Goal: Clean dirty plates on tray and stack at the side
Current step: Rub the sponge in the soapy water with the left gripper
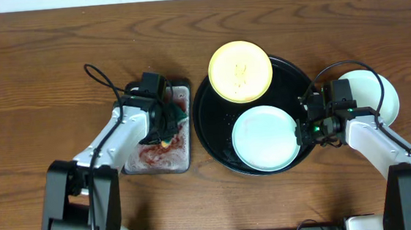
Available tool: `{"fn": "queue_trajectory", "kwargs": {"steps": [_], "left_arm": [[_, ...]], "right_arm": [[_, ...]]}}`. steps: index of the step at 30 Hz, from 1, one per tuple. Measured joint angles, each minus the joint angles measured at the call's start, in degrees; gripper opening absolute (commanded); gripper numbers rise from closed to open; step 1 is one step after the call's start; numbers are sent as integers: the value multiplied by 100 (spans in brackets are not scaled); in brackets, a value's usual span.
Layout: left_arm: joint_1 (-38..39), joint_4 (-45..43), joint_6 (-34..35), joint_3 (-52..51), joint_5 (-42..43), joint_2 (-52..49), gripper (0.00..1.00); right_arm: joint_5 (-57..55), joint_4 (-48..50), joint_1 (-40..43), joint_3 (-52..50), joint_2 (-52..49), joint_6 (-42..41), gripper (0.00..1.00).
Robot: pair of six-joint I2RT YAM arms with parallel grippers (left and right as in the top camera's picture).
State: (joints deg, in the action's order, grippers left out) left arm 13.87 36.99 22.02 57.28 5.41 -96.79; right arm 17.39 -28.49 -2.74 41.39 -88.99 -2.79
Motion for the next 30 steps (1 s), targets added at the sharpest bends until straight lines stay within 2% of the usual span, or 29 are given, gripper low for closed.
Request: {"fn": "queue_trajectory", "kwargs": {"steps": [3,10,13,17,23,25,28,30], "left_arm": [[0,-122,9,0,0,308,77],[0,-822,-13,7,0,675,76],[0,-988,-136,7,0,588,75],[0,-1005,-275,7,-2,291,63],[0,-1005,-428,7,61,-90,62],[0,-1005,-535,7,87,-225,46],[0,-1014,-686,7,114,-330,28],[0,-1010,-743,7,94,-341,8]], "right_arm": [[0,0,0,0,0,0,1],[-2,0,0,0,0,0,1],[0,0,0,0,0,0,1],[0,0,0,0,0,0,1],[0,0,0,0,0,0,1],[-2,0,0,0,0,0,1],[-2,0,0,0,0,0,1],[-2,0,0,0,0,0,1]]}}
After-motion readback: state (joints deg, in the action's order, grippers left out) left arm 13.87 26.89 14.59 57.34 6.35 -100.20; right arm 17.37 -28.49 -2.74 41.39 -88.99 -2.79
